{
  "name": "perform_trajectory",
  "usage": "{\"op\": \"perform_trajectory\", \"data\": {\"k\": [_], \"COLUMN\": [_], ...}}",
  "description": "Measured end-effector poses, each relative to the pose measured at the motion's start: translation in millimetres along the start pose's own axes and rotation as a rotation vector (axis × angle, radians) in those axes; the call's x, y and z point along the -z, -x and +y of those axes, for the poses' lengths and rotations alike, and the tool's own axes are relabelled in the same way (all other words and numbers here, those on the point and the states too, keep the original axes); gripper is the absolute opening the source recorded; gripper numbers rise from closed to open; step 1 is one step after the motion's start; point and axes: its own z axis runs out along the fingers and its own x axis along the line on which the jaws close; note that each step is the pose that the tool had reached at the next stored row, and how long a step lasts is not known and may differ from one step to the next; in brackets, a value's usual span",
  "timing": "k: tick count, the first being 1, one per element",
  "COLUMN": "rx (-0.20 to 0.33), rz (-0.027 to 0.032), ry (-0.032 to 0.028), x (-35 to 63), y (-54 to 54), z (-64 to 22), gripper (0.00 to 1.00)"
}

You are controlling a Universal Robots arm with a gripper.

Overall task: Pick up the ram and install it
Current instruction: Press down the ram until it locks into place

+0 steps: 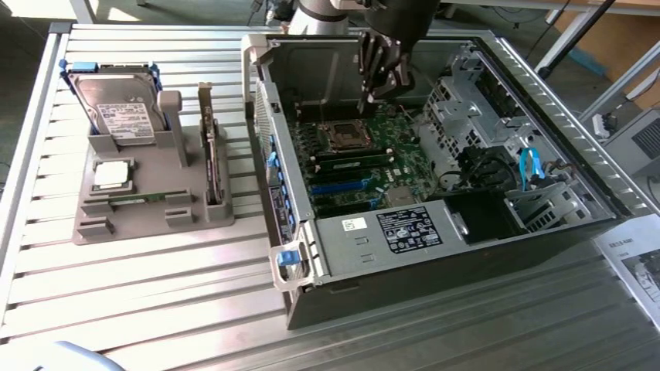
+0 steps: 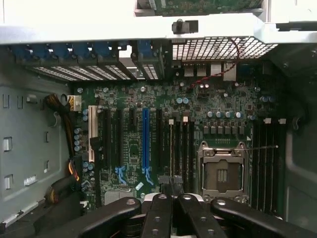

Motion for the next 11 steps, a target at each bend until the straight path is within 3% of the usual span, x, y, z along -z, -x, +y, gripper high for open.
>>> {"op": "perform_trajectory", "data": {"k": [11], "rx": [0.004], "rz": [0.0059], "ry": [-0.0002], "x": [0.9], "y": [2.1], "z": [-22.5], "gripper": [0.1]}}
